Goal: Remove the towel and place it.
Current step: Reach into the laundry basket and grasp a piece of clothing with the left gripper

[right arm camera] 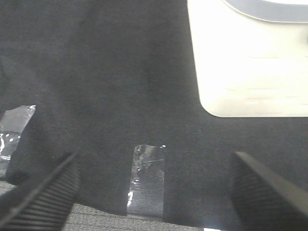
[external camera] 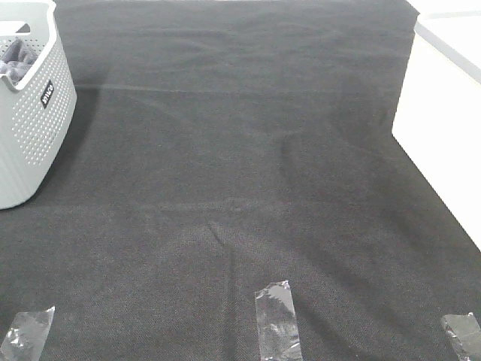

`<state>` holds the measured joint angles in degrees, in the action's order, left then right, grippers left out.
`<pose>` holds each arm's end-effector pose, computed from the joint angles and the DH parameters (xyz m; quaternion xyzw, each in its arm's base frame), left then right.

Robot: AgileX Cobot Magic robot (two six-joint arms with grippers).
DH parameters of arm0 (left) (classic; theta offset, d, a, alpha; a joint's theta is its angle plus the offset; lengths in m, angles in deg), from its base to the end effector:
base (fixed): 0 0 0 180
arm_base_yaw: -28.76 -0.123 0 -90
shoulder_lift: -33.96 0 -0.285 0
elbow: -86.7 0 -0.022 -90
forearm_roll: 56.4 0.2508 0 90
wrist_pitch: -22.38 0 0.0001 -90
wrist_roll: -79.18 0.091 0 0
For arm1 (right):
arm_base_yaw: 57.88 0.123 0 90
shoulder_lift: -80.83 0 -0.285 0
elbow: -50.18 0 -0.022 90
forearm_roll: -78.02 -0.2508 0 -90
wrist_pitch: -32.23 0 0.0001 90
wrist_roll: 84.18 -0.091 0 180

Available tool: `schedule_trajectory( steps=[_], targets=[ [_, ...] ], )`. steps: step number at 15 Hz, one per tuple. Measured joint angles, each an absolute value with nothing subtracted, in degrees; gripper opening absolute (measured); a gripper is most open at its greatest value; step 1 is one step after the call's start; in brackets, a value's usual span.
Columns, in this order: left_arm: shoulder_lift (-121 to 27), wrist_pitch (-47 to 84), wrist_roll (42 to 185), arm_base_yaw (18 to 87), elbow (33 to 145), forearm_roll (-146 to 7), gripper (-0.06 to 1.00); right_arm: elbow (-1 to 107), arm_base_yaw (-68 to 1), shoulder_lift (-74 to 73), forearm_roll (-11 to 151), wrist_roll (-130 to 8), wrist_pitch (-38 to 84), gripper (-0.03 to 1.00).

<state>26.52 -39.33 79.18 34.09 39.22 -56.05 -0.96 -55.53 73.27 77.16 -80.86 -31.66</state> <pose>-0.0086 0.0013 0.2812 0.0394 0.8500 -0.0214 0.5248 -0.0031 0.0011 0.2605 -0.0437 0.8760 0.0034 0.4803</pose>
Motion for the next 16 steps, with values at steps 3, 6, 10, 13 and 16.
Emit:
schedule_trajectory(
  steps=[3, 6, 10, 13, 16],
  targets=[
    [26.52, -39.33, 79.18, 34.09, 39.22, -56.4, 0.99, -0.96, -55.53, 73.27, 78.02, -80.97, -31.66, 0.95],
    [26.52, -39.33, 79.18, 34.09, 39.22, -56.4, 0.99, -0.96, -55.53, 73.27, 78.02, -80.97, -31.66, 0.96],
    [26.52, -39.33, 79.18, 34.09, 39.22, -56.4, 0.99, -0.96, -55.53, 73.27, 78.02, -80.97, -31.66, 0.96],
    [26.52, -39.33, 79.18, 34.09, 39.22, -56.4, 0.99, -0.96, -55.53, 73.27, 78.02, -80.97, -31.66, 0.96],
    [26.52, -39.33, 79.18, 34.09, 39.22, -56.4, 0.99, -0.96, -55.53, 73.27, 78.02, -80.97, -31.66, 0.96]
  ],
)
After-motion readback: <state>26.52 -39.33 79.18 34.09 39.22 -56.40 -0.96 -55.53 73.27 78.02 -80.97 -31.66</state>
